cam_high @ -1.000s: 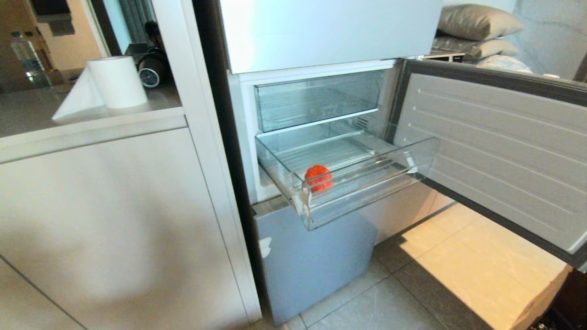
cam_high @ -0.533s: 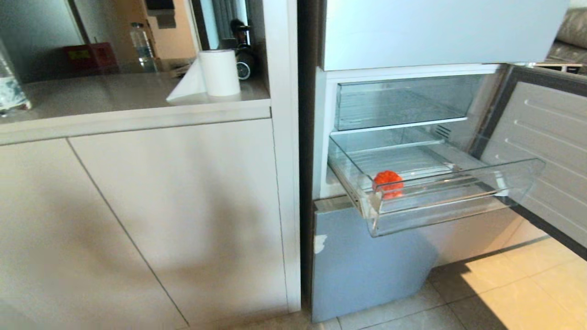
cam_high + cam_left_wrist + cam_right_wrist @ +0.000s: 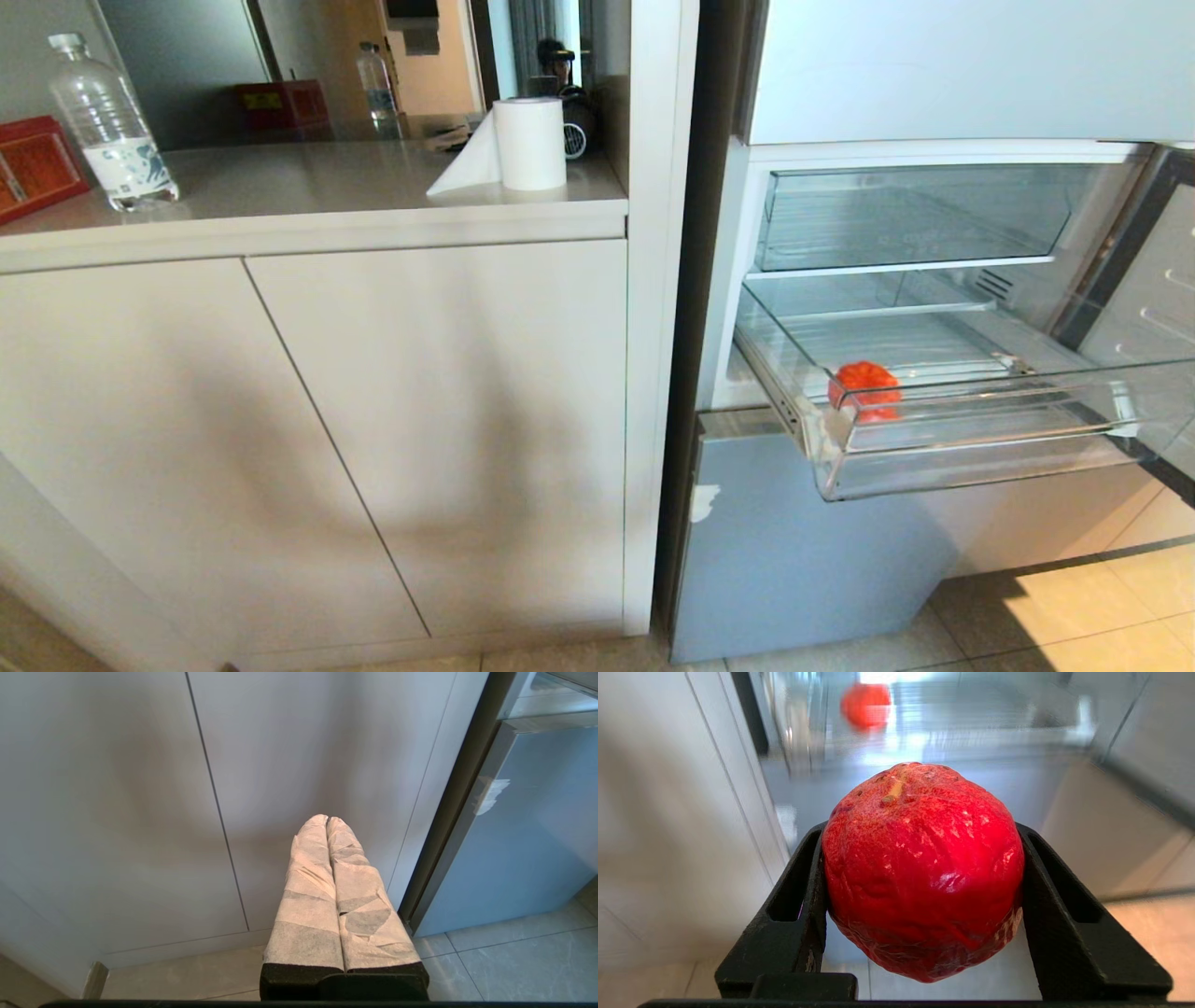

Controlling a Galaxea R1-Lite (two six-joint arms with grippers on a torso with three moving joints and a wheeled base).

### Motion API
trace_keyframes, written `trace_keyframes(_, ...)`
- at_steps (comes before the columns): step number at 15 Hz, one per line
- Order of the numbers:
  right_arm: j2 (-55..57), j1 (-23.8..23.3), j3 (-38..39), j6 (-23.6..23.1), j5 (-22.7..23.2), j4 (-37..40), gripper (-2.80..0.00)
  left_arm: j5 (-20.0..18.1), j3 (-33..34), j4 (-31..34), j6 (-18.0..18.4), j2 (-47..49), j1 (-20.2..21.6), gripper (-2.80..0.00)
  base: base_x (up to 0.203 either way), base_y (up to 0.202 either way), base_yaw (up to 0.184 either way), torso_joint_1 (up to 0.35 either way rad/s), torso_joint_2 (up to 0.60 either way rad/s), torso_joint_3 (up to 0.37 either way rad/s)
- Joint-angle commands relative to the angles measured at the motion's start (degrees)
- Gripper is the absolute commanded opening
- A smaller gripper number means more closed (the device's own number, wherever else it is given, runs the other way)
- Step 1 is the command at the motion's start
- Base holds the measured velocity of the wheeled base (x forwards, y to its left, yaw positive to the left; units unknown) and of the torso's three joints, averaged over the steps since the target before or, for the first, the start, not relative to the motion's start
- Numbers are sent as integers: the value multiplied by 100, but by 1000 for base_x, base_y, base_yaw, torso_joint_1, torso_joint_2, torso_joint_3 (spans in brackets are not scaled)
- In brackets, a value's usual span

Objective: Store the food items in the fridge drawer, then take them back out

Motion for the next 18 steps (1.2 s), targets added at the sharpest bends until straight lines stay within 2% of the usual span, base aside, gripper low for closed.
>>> trace_keyframes(1, 475, -37, -176, 4, -4, -185, -280, 0, 3, 0, 4, 0, 2, -280, 0, 0, 0, 0, 0, 0)
trace_keyframes(4, 2420, -281, -941, 57, 30, -458, -280, 0, 1, 0, 4, 0, 2, -280, 0, 0, 0, 0, 0, 0)
trace_keyframes(11, 7124, -570, -3695, 114, 116, -699, -280, 0, 3, 0, 4, 0, 2, -280, 0, 0, 0, 0, 0, 0)
trace_keyframes(15, 8773, -601, -5771, 138, 122, -735, -280, 0, 0, 0, 4, 0, 2, -280, 0, 0, 0, 0, 0, 0)
trace_keyframes(18, 9370, -500, -6470, 77, 119, -739, -280, 0, 3, 0, -3, 0, 2, -280, 0, 0, 0, 0, 0, 0)
